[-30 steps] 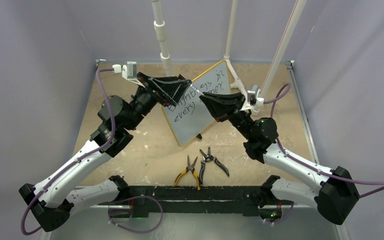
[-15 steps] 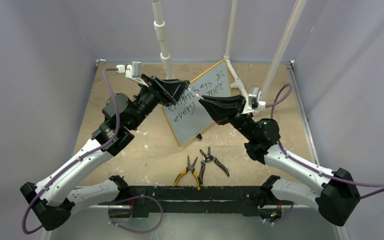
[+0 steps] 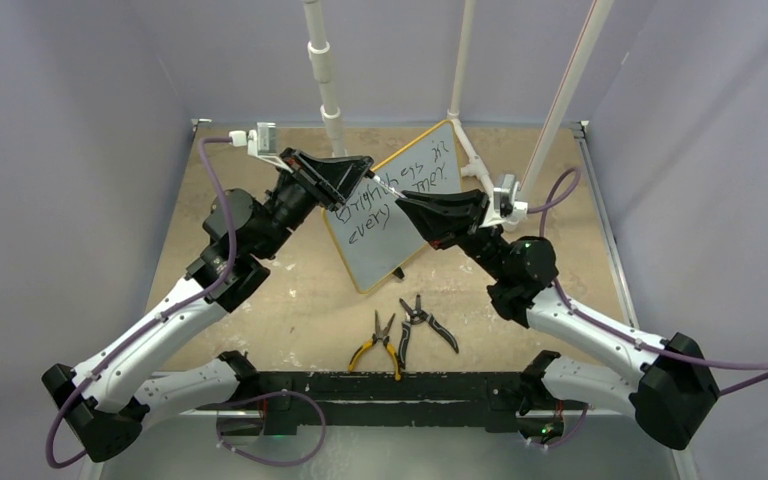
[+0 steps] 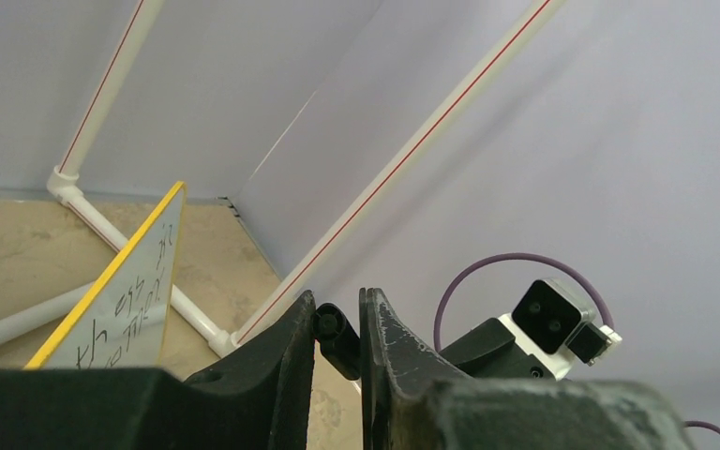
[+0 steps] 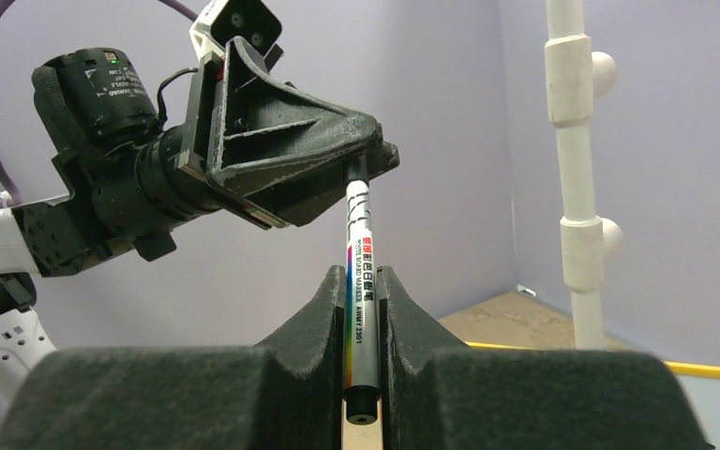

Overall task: Write a sentence on the whiteboard
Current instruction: Close the whiteboard marker at the center of the board.

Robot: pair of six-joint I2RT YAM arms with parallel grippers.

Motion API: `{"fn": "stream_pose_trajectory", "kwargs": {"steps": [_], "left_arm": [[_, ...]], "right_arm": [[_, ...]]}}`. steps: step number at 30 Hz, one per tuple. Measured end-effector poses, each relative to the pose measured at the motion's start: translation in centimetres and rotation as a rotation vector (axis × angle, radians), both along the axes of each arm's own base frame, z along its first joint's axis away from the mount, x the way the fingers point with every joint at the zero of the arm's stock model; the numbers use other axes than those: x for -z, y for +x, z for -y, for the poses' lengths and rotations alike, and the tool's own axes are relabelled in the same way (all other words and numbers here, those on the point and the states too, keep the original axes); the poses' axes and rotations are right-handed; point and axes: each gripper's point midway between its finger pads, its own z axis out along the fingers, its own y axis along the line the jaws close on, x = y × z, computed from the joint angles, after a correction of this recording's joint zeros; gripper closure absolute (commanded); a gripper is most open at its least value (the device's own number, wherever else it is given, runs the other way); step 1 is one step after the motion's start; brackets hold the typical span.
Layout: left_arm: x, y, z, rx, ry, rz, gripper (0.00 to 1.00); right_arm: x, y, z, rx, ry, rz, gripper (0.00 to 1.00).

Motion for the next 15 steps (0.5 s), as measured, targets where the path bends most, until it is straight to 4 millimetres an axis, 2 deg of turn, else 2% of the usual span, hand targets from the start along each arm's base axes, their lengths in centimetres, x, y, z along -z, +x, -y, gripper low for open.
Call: {"fn": "stream_pose_trajectory", "kwargs": {"steps": [5,15], "left_arm": [[1.1,0.5,-0.1,-0.003,-0.022,-0.025,1.0],[3.4,1.1,-0.7,-0.024,-0.034,-0.064,1.0]], "right_arm": [[0.7,0.5,-0.4,0.006,-0.017,-0.02,1.0],[2.3,1.5,-1.1,0.006,-0.053,-0.077,1.0]]}}
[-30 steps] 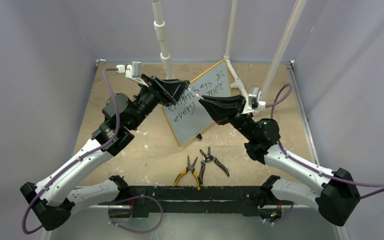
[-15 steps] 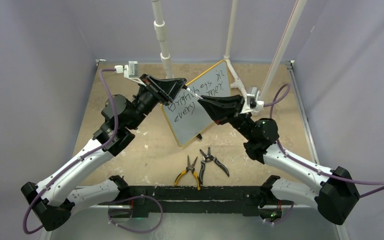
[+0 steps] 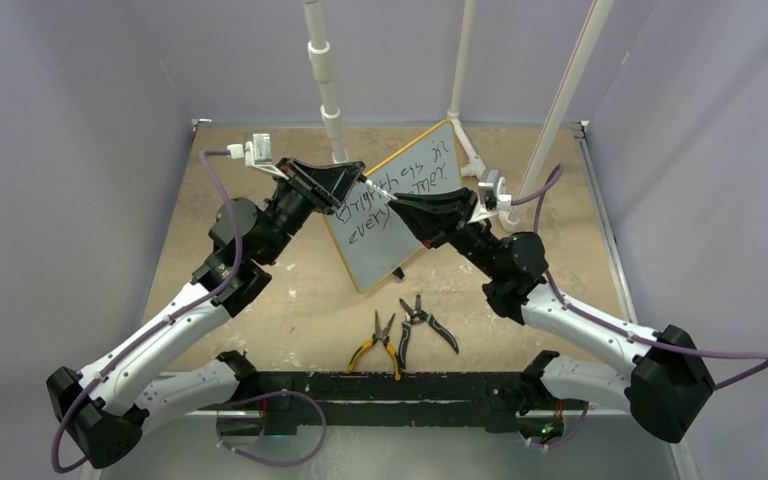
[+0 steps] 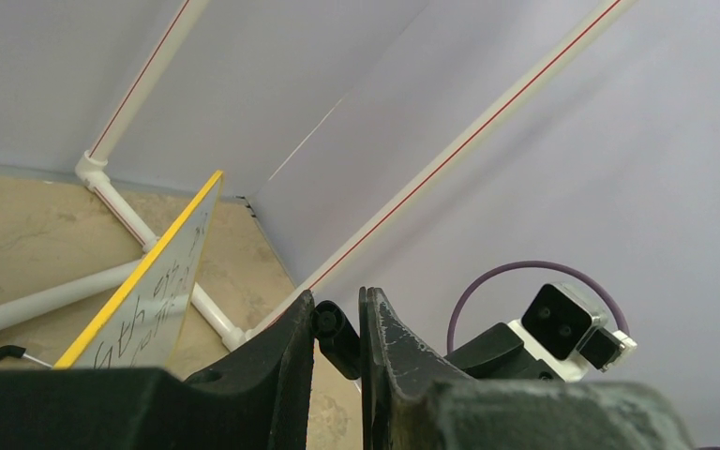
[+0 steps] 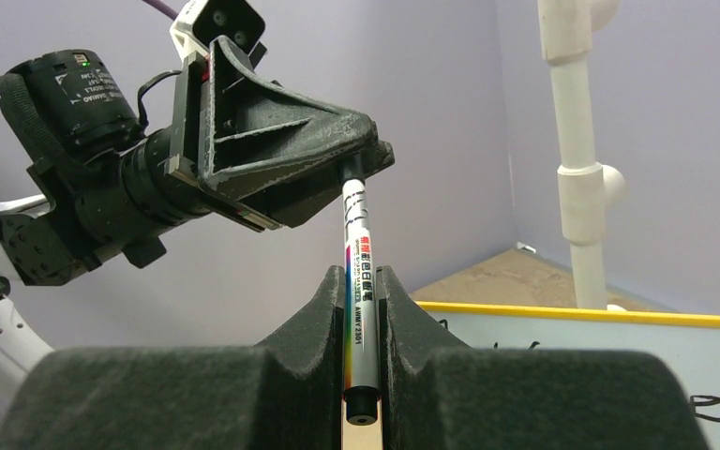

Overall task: Write a sentence on the whiteboard
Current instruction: Close the whiteboard marker at the center of the board.

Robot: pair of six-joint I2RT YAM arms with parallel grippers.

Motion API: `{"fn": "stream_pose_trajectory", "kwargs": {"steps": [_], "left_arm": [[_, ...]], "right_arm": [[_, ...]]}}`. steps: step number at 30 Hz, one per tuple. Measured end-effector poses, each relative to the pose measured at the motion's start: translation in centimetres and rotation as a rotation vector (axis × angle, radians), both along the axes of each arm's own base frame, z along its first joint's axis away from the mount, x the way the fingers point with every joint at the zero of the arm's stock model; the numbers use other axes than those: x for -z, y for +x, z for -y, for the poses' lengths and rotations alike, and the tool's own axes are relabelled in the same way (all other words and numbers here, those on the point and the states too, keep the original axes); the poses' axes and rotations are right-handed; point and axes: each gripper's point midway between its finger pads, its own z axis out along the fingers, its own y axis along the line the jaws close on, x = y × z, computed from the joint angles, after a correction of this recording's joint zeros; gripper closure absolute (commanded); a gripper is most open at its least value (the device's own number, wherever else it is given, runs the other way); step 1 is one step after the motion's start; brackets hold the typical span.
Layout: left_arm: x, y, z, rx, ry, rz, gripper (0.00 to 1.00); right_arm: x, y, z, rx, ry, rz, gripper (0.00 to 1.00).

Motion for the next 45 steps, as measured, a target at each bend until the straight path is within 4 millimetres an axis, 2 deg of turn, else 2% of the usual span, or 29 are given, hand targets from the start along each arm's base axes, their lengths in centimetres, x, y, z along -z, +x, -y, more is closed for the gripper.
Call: {"fn": "stream_pose_trajectory", "kwargs": {"steps": [14,45], "left_arm": [[1.5,-0.4,-1.0,-0.016,-0.018,0.017,1.0],[2.9,0.0,-1.9,-0.059,-0.048,0.021,1.0]], "right_arm": [[1.1,0.6,-0.8,-0.011,0.001,-0.052,1.0],[2.0,1.4,-2.0,-0.036,0.015,-0.068,1.0]]}}
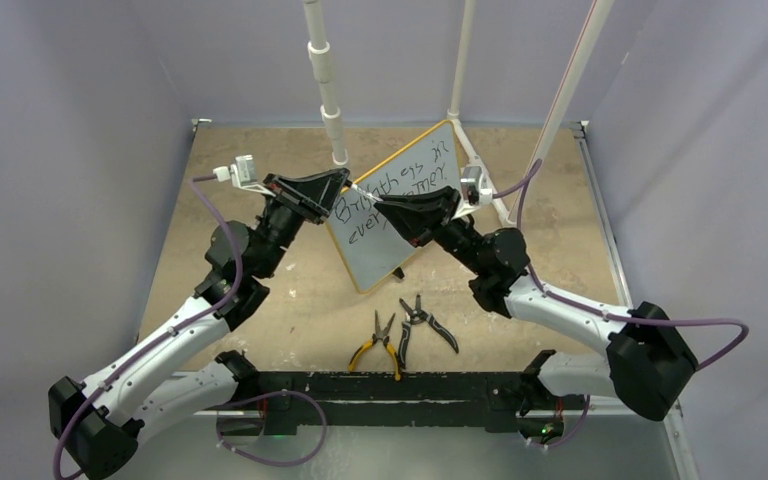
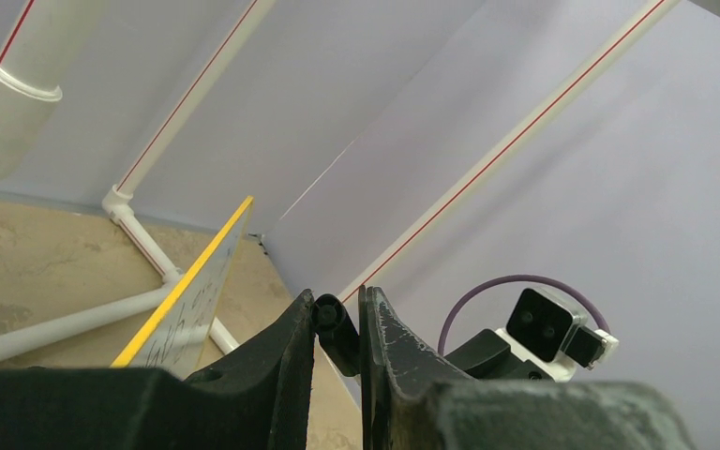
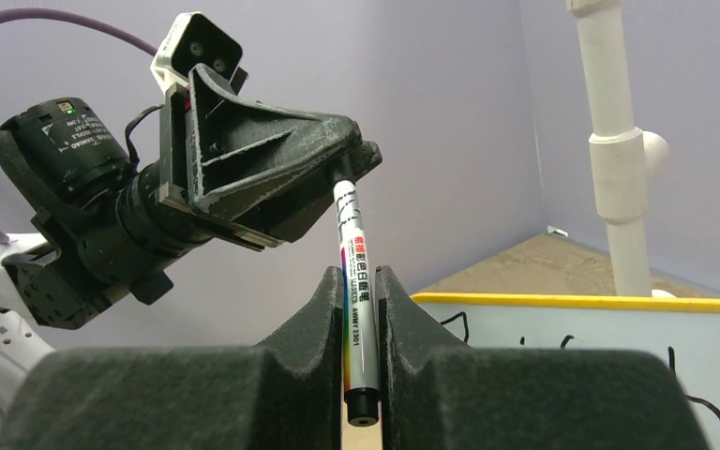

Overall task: Write a sentence on the whiteboard
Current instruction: Close the whiteboard marker at the center of the board.

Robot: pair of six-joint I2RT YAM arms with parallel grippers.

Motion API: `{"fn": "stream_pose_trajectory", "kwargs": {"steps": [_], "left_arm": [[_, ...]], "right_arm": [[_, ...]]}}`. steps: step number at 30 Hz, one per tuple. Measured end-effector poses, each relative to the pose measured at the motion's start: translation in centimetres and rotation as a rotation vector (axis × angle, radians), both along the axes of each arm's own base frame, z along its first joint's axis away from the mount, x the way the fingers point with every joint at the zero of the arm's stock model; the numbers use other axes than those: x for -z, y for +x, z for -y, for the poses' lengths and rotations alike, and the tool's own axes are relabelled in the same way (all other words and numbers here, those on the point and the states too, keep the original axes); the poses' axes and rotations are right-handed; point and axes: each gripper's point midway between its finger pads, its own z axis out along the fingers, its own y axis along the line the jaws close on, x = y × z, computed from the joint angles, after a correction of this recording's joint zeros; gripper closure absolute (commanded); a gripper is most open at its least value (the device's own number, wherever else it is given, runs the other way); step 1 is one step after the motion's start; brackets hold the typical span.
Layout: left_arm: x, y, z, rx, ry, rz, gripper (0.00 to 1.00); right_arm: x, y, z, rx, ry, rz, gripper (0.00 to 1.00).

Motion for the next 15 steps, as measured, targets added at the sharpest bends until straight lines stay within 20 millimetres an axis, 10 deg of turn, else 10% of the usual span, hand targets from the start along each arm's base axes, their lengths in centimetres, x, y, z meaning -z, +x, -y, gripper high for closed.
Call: {"fn": "stream_pose_trajectory", "kwargs": {"steps": [7,11,15], "left_arm": [[-0.3,-0.3,0.2,0.012,-0.007,0.013,1.0],[5.1,-4.9,5.7,0.307,0.138,-0.079,1.0],[10.5,-6.3,7.0,0.399,0.251,-0.205,1.0]], "right_arm": [[-0.5,0.3,-0.4,-0.01,0.015,0.007,1.0],[-2.8,2.4,0.1,0.074,0.075,0.006,1.0],[-3.3,3.0,0.6,0.11,0.1,0.001,1.0]]}}
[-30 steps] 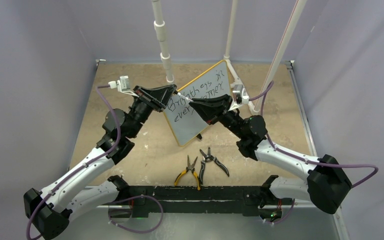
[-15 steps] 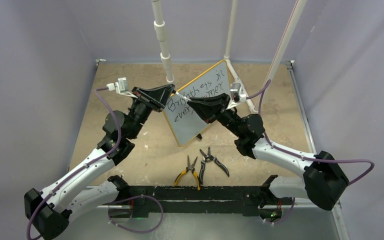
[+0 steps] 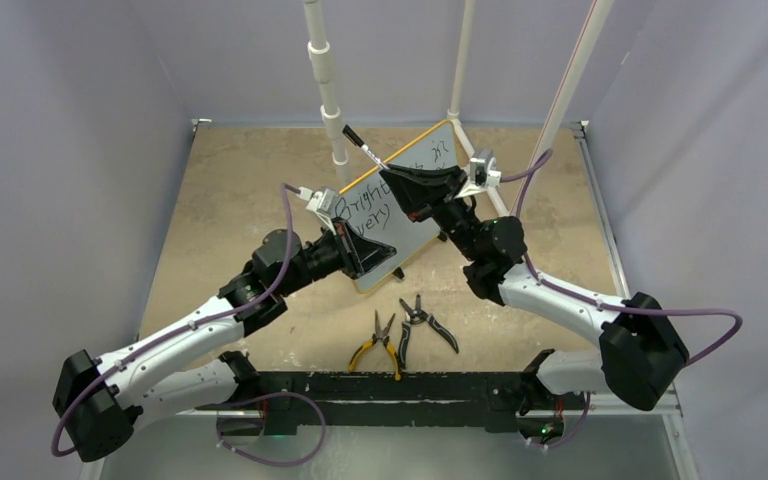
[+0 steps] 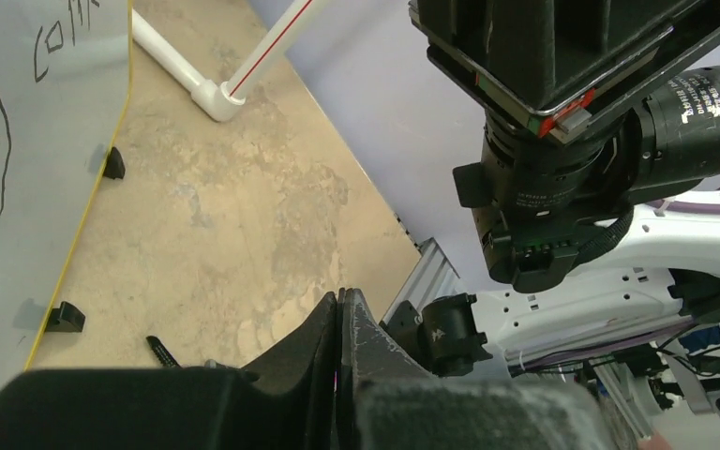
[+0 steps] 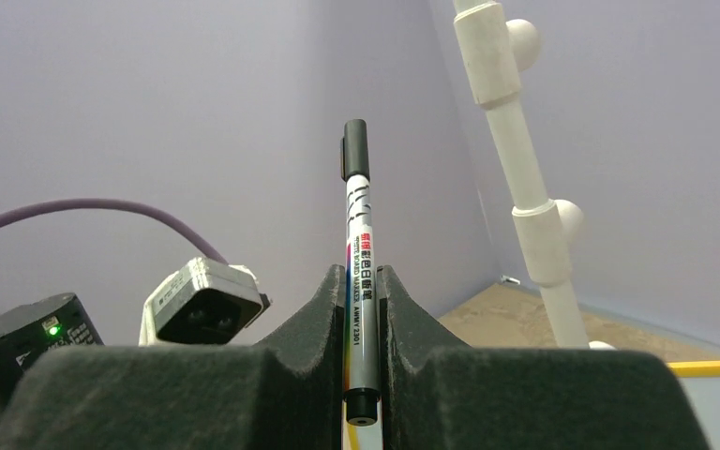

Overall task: Write a sentence on the whiteboard
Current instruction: Close the whiteboard marker at the center of the board, then place the whiteboard marker at the center of the board.

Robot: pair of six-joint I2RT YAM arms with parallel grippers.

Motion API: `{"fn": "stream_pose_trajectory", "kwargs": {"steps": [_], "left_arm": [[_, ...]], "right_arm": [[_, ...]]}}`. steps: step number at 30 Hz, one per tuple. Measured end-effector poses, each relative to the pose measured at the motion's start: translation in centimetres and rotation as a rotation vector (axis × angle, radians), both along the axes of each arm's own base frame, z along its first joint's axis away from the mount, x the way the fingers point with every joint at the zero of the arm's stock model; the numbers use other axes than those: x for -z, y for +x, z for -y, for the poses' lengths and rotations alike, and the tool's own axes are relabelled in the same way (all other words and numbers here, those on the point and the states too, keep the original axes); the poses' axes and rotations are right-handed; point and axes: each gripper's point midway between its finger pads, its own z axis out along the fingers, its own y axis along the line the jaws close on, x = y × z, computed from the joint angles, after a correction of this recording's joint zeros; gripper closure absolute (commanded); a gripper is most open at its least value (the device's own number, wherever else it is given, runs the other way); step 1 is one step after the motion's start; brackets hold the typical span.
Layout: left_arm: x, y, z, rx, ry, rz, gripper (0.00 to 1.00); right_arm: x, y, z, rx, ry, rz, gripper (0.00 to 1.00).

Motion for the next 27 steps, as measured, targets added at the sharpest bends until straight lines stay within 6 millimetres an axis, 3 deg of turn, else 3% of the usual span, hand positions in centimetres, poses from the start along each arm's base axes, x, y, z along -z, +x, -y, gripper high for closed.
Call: {"fn": "stream_pose_trajectory", "kwargs": {"steps": [3,8,12,18,23,27], "left_arm": [[0.6,-0.3,-0.1,0.008,0.023,-0.015,1.0],[-0.5,-0.1,-0.3,0.0,0.044,0.013,0.65],[-3.3,0.4,-0.7,-0.028,0.057,0.083,0.44],[-9.1,1.8,-1.6,-0.09,0.092,0.215,0.36],[-12.3,5.7,-2.9,-0.164,0.165,0.281,0.36],[-12.7,11.2,-6.9,-0.287,0.23,0.269,0.35]], "right_arm": [[-0.1,0.3,0.2,0.015,0.008,-0.006,1.0],[-0.6,0.2,0.8,0.039,0.018,-0.004,1.0],[-0.9,-0.8,2.0,0.057,0.005,0.009,1.0],[-0.5,-1.9,4.7,0.137,-0.051,-0.028,1.0],[3.0,-1.5,7.7,0.27,-0.144,-0.171,1.0],[5.9,-1.8,10.5,0.365,-0.203,-0.285,1.0]]}}
